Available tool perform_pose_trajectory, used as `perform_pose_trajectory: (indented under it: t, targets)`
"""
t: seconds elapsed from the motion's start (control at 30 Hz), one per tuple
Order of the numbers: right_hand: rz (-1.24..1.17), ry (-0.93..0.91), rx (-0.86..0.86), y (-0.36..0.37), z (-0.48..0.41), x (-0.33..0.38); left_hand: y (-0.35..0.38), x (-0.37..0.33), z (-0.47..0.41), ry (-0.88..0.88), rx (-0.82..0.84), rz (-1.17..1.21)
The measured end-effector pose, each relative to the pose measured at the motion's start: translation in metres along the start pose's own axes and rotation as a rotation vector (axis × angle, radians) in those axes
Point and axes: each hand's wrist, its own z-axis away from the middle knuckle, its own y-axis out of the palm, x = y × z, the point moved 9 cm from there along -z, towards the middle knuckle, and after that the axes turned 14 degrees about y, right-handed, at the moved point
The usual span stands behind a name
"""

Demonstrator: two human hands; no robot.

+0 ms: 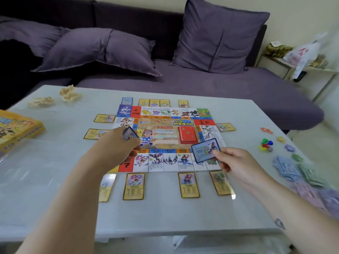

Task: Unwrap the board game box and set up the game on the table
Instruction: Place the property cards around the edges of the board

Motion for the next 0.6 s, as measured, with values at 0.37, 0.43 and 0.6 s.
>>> perform_pose_trajectory:
  t: [0.37, 0.43, 0.6]
  targets:
    - [0.222, -0.009, 0.273, 0.042, 0.021, -0.008, 0.023, -0.024, 0.013, 0.103, 0.019, 0.023]
    - [0.306, -0.043, 0.342, 0.059, 0.029, 0.000, 0.049, -0.028, 0.024, 0.124, 0.211, 0.021]
    - [0.181, -0.123, 0.366, 0.092, 0.033, 0.019, 0.049, -0.028, 0.030, 0.175, 0.163, 0.048]
